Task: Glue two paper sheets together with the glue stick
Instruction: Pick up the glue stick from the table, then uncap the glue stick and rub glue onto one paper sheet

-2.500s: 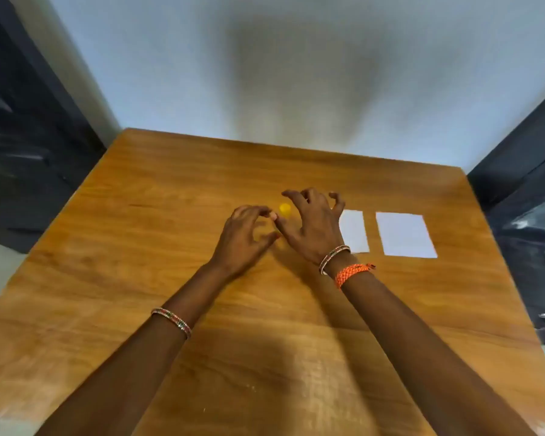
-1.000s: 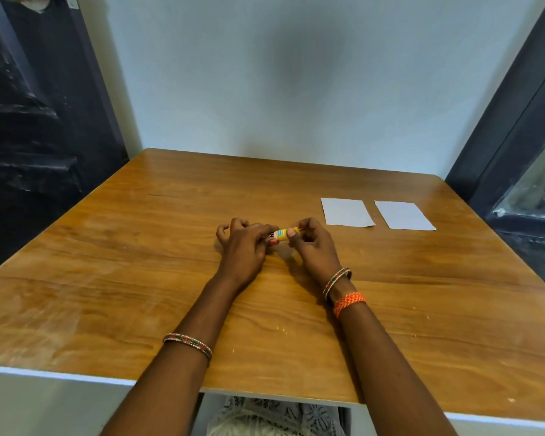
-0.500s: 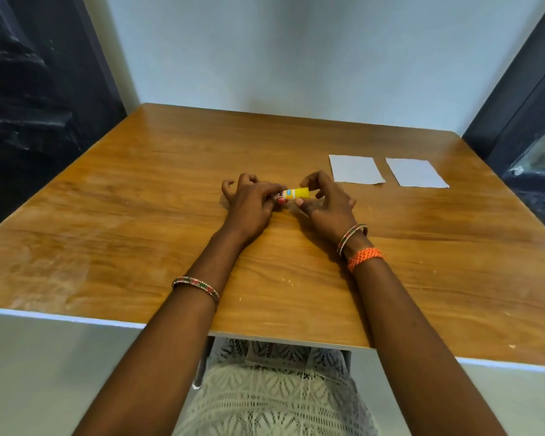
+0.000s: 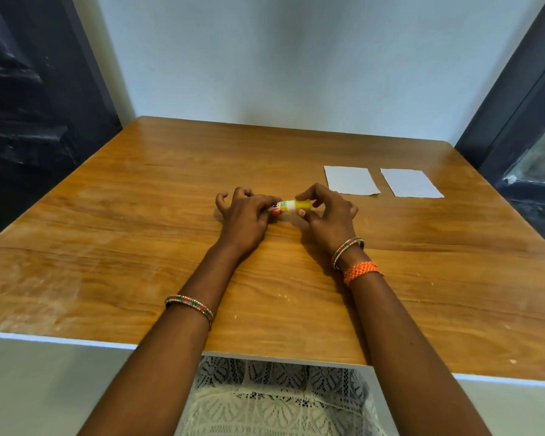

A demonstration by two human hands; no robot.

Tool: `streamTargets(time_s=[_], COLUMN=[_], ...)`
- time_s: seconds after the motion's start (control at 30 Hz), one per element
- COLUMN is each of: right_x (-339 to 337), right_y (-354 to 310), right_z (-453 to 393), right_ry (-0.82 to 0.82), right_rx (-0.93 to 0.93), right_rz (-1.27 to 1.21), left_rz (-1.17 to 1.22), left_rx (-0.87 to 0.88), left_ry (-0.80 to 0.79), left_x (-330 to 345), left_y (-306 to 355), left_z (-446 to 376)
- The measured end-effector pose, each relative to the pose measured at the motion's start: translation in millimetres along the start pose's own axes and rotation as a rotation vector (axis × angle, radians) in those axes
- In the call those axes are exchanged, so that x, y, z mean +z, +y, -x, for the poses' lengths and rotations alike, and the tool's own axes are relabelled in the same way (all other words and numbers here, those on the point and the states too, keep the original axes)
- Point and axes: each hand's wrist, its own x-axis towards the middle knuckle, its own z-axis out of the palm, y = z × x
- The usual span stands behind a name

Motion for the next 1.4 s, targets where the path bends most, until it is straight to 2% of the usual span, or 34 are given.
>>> streamTargets(time_s=[0.17, 0.3, 0.4, 0.5, 0.63, 0.73, 0.9, 1.03, 1.17, 1.4], right_x=[-6, -3, 1, 10, 27, 39, 51, 57, 56, 60], right_y=[1, 3, 2, -1, -7, -12, -13, -11, -11, -8], right_z=[-4, -8, -13, -22, -37, -45, -46, -47, -47, -50], right_ry=[0.028, 0.111, 0.068, -0.007, -0.055, -0.07, -0.098, -0.11, -0.116, -0.154], right_rx=[0.016, 0.077, 0.19, 0.302, 0.283, 0.19, 0.074, 0.04, -0.007, 0.024], right_rz=[-0.184, -0.295, -0.494, -0.594, -0.458, -0.287, -0.156, 0.053, 0.185, 0.364], left_rz=[0.028, 0.184, 0.347, 0.549, 0.726, 0.798, 0.742, 0.622, 0.685, 0.696], left_rx=[-0.042, -0.222, -0.248, -0.285, -0.383, -0.39, -0.403, -0.441, -0.412, -0.39], left_ry=[0.028, 0.105, 0.158, 0.207, 0.248, 0.242, 0.29, 0.334, 0.313, 0.301], left_x=[-2, 3, 5, 4, -1, -2, -2, -3, -6, -5], left_y=[1, -5, -11, -17, -18, -18, -21, -19, -16, -13], left_z=[1, -3, -11, -16, -20, -20, -22, -21, -19, -19])
